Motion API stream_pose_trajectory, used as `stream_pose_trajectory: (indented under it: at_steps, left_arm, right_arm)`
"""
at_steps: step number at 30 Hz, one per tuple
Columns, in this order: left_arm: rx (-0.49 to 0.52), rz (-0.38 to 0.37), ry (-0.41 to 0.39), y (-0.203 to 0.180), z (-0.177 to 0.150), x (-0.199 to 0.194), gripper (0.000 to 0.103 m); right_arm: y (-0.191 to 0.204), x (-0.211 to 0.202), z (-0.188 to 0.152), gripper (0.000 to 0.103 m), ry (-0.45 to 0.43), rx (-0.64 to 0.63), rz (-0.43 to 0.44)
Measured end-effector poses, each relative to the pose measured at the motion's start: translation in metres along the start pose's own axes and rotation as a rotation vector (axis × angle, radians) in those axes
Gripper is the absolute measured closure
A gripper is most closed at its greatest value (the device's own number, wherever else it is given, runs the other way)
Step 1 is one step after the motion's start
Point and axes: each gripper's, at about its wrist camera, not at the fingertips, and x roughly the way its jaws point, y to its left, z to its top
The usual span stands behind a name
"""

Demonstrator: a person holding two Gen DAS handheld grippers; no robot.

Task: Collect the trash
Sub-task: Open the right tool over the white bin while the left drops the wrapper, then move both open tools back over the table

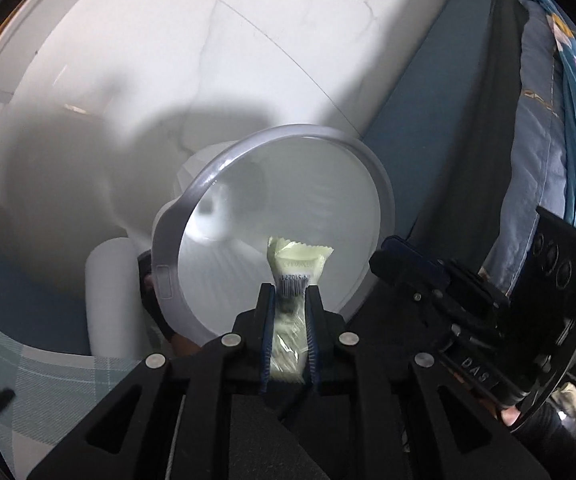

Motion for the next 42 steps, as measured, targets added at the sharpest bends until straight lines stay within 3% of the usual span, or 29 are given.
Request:
stream_pose_trajectory:
  at_steps: [1,3,9,11,15,22,25,28,33,36,42]
  left_arm:
    - [-0.005,-0.011,0.001,0.001,0.000,-0.001,0.081]
    - [-0.006,-0.002,-0.005,0.000,-0.001,-0.001,0.055]
    - [0.023,0.076,-0.090,-0.006,-0.001,-0.034,0.048]
    - [0.029,0.115,-0.145,-0.011,-0.005,-0.055,0.041]
    - [0.050,0.174,-0.297,-0.028,-0.024,-0.110,0.040]
    - [0.091,0.360,-0.610,-0.058,-0.096,-0.193,0.035]
    - [0.051,0.453,-0.761,-0.063,-0.130,-0.227,0.034]
    - [-0.022,0.477,-0.924,-0.062,-0.168,-0.257,0.033]
    - [-0.089,0.575,-1.120,-0.062,-0.242,-0.294,0.031]
    - [-0.147,0.589,-1.229,-0.055,-0.286,-0.314,0.022]
    - [-0.229,0.707,-1.374,-0.045,-0.357,-0.331,0.020]
  right_arm:
    - [0.000,0.000,-0.001,0.073,0.001,-0.007,-0.016]
    - [-0.001,-0.002,-0.003,0.067,0.002,-0.015,-0.030]
    - [0.006,-0.028,-0.009,0.052,-0.047,-0.054,-0.045]
    - [0.008,-0.043,-0.010,0.049,-0.076,-0.072,-0.054]
    - [0.020,-0.072,-0.010,0.043,-0.149,-0.117,-0.055]
    - [0.046,-0.126,-0.014,0.039,-0.270,-0.188,-0.022]
    - [0.067,-0.153,-0.020,0.036,-0.347,-0.250,-0.001]
    - [0.086,-0.179,-0.026,0.034,-0.411,-0.309,0.020]
    - [0.131,-0.220,-0.039,0.031,-0.524,-0.408,0.081]
    - [0.157,-0.245,-0.052,0.027,-0.586,-0.482,0.112]
    - [0.216,-0.270,-0.076,0.024,-0.609,-0.575,0.255]
